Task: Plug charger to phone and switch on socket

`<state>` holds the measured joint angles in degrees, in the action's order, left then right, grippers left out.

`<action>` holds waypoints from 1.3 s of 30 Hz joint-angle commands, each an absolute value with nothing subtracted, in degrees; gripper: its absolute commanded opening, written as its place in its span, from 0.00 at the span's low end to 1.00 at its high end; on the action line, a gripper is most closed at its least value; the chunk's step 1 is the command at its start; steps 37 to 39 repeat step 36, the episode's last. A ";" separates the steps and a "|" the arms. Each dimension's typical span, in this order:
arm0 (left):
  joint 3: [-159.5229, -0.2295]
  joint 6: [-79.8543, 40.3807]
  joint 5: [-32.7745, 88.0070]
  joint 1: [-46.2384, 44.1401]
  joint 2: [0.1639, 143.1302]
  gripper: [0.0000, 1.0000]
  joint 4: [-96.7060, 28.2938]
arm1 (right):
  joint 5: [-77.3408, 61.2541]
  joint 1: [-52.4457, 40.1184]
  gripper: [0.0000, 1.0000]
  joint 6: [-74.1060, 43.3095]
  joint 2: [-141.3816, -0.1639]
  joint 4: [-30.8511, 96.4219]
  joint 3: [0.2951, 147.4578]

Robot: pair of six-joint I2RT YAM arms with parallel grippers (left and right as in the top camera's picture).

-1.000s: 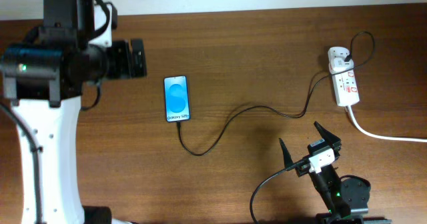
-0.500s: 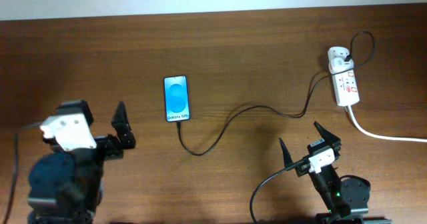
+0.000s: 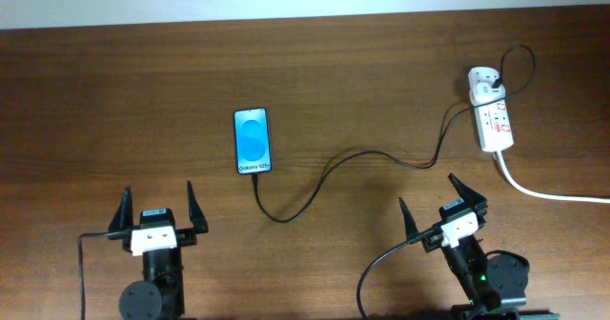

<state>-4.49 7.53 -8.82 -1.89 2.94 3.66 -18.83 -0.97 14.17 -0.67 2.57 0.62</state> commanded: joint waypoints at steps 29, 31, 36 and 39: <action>-0.54 8.69 -7.11 -1.85 0.30 0.99 -4.14 | -18.35 -1.50 0.98 14.37 -0.19 2.90 0.32; -0.54 8.69 -7.11 -1.85 0.30 0.99 -4.14 | -18.35 -1.50 0.98 14.35 -0.19 2.90 0.32; -0.54 8.69 -7.11 -1.85 0.30 0.99 -4.14 | -18.35 -1.50 0.98 14.35 -0.19 2.90 0.32; -0.54 8.69 -7.11 -1.85 0.30 0.99 -4.14 | -18.35 -1.50 0.98 14.35 -0.19 2.90 0.32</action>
